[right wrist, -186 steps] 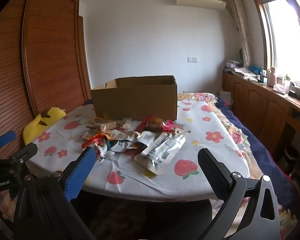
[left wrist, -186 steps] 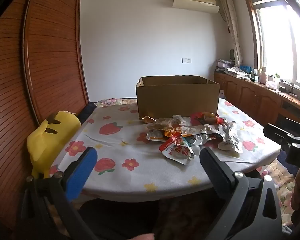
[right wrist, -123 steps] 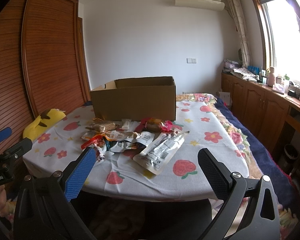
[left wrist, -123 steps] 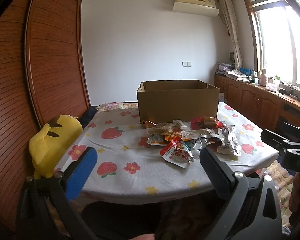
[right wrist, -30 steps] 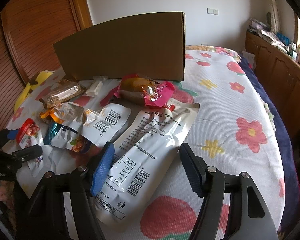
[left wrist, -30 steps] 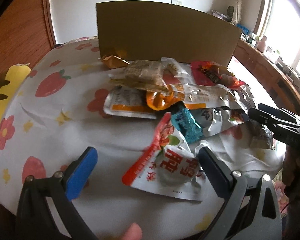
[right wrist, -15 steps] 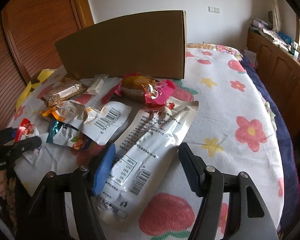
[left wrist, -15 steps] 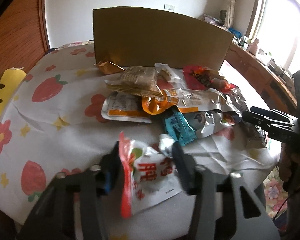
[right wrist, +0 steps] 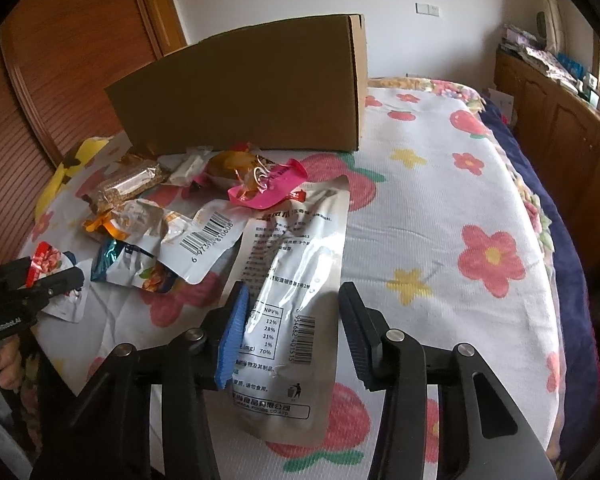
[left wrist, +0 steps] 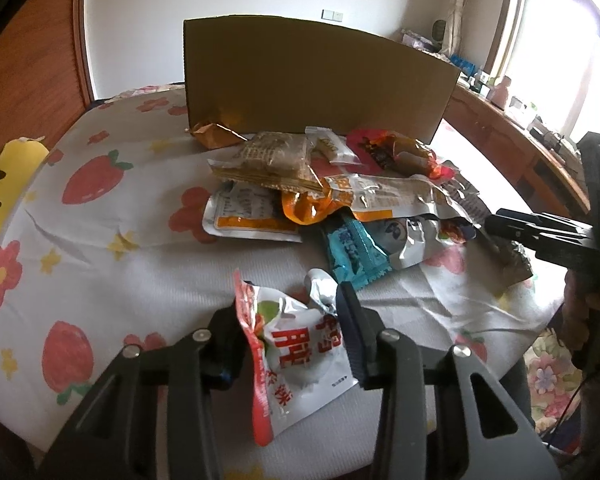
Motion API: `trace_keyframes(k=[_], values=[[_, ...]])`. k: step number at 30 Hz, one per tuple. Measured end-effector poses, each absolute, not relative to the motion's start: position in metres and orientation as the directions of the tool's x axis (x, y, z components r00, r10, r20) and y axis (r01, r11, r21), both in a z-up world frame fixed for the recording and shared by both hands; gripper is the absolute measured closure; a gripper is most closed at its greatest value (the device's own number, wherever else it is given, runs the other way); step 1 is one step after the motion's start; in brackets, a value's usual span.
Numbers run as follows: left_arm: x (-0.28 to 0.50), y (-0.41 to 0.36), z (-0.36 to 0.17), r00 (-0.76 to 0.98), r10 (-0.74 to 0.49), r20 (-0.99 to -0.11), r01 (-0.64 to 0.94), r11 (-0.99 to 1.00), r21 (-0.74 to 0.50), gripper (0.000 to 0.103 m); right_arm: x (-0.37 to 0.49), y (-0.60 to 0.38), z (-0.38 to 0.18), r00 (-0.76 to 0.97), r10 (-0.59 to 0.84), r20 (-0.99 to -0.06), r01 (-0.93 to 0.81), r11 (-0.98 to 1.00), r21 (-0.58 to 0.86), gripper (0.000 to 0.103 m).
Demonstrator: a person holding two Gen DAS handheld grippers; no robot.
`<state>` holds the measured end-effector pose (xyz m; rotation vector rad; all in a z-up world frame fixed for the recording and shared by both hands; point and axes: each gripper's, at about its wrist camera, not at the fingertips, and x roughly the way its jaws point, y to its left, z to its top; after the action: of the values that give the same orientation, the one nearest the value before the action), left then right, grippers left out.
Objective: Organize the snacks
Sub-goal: 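Close the left gripper on the red-and-white pouch while the right gripper grasps the white barcode pouch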
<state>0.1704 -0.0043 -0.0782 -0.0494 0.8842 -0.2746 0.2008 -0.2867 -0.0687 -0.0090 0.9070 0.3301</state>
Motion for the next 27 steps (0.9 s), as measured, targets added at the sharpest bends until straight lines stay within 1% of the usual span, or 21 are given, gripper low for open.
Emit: trace_keyframes(k=[4, 5, 8, 11, 14, 17, 20, 25, 26, 27], values=[[0.169, -0.003, -0.077, 0.600, -0.265, -0.755, 0.220, 0.962, -0.164, 0.065, 0.206, -0.288, -0.067, 0.564, 0.284, -0.775, -0.275, 0.950, 0.148, 0.051], [0.169, -0.003, -0.077, 0.599, -0.266, -0.755, 0.220, 0.962, -0.165, 0.066, 0.208, -0.287, -0.067, 0.563, 0.286, -0.776, -0.276, 0.950, 0.150, 0.046], [0.169, -0.003, -0.077, 0.596, -0.272, -0.755, 0.225, 0.960, -0.167, 0.066, 0.211, -0.276, -0.068, 0.544, 0.270, -0.795, -0.310, 0.945, 0.109, 0.038], [0.168, -0.005, -0.077, 0.598, -0.273, -0.754, 0.234, 0.959, -0.163, 0.067, 0.215, -0.267, -0.070, 0.542, 0.232, -0.808, -0.321, 0.945, 0.056, 0.034], [0.167, -0.004, -0.076, 0.602, -0.279, -0.748, 0.239, 0.957, -0.165, 0.068, 0.220, -0.267, -0.074, 0.538, 0.222, -0.813, -0.314, 0.948, 0.051, 0.032], [0.166, -0.004, -0.074, 0.608, -0.288, -0.740, 0.245, 0.954, -0.170, 0.070, 0.222, -0.258, -0.077, 0.545, 0.176, -0.819, -0.332, 0.943, -0.018, 0.029], [0.164, -0.005, -0.073, 0.614, -0.288, -0.735, 0.252, 0.954, -0.164, 0.071, 0.225, -0.258, -0.077, 0.538, 0.178, -0.824, -0.335, 0.942, -0.015, 0.028], [0.162, -0.008, -0.072, 0.625, -0.283, -0.727, 0.262, 0.954, -0.146, 0.073, 0.224, -0.260, -0.077, 0.535, 0.182, -0.825, -0.340, 0.941, -0.013, 0.028], [0.161, -0.008, -0.071, 0.627, -0.288, -0.724, 0.264, 0.953, -0.150, 0.073, 0.224, -0.261, -0.077, 0.533, 0.185, -0.826, -0.341, 0.940, -0.010, 0.029], [0.160, -0.008, -0.070, 0.629, -0.294, -0.720, 0.268, 0.951, -0.154, 0.074, 0.224, -0.261, -0.076, 0.531, 0.188, -0.826, -0.345, 0.939, -0.008, 0.032]])
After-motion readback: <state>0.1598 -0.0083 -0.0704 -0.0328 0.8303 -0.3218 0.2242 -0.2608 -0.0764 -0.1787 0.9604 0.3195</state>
